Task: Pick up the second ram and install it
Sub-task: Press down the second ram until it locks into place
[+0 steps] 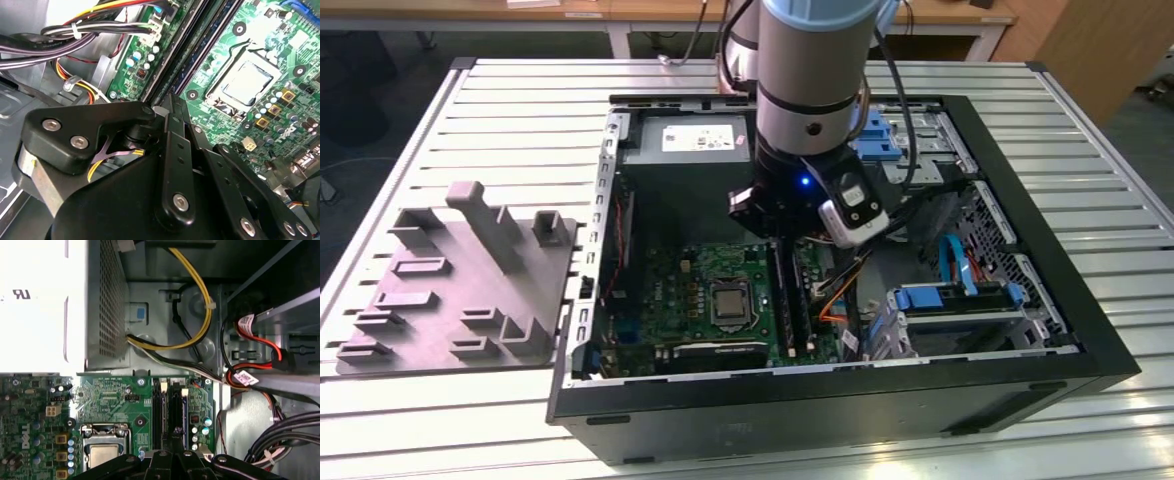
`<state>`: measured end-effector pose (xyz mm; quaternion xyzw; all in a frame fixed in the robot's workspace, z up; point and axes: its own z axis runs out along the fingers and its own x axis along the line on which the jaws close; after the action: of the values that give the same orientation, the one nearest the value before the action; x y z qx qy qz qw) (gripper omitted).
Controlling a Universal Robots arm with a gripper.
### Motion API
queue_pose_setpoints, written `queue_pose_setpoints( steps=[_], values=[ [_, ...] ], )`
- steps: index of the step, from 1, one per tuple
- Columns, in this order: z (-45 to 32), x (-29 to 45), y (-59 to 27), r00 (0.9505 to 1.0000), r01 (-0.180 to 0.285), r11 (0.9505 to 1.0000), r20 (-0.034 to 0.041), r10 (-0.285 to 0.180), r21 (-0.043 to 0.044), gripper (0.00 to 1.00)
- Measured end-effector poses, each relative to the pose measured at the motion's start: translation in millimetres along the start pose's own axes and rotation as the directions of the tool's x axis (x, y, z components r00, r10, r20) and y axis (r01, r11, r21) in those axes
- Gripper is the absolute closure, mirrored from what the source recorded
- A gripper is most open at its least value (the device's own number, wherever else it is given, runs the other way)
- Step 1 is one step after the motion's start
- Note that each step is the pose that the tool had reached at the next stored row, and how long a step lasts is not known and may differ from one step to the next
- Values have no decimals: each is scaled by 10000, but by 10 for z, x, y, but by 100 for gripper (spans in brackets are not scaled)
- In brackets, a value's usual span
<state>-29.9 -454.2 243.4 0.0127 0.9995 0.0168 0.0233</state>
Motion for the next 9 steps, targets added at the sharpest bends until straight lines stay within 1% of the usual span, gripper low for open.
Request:
queue_pose_setpoints(
  steps=[5,9],
  values=[
    [2,3,33,10000,0,10000,-1,0,1,90],
    [13,28,51,10000,0,10000,1,0,-2,90]
  ],
)
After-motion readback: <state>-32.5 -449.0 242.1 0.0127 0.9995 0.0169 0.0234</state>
